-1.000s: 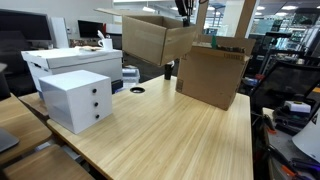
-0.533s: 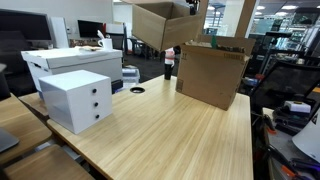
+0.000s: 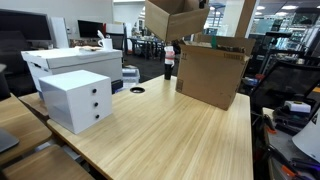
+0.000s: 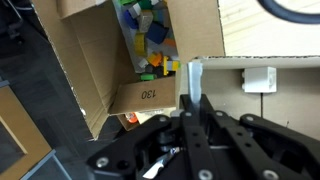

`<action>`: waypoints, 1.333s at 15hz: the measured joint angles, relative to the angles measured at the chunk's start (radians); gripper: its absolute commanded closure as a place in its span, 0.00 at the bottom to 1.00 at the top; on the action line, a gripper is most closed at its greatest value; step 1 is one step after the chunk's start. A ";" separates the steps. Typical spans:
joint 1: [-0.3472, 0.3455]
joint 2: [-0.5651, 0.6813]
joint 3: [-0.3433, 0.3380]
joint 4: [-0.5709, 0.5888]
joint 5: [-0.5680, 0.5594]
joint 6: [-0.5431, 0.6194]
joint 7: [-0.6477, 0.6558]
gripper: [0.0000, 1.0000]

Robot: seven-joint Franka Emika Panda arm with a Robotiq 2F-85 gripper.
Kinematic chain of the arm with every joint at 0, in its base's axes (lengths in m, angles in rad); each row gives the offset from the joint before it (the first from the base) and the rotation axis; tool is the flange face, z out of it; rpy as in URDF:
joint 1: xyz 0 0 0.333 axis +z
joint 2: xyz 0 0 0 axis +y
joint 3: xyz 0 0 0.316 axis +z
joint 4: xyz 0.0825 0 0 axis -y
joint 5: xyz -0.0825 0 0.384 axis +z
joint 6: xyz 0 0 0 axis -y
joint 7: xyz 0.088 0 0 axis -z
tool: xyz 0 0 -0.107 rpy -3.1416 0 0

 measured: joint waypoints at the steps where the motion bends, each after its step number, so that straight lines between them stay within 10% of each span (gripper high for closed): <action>1: -0.005 -0.001 -0.002 0.000 -0.005 0.000 0.005 0.95; 20: -0.019 -0.060 -0.003 0.031 -0.253 -0.121 0.124 0.95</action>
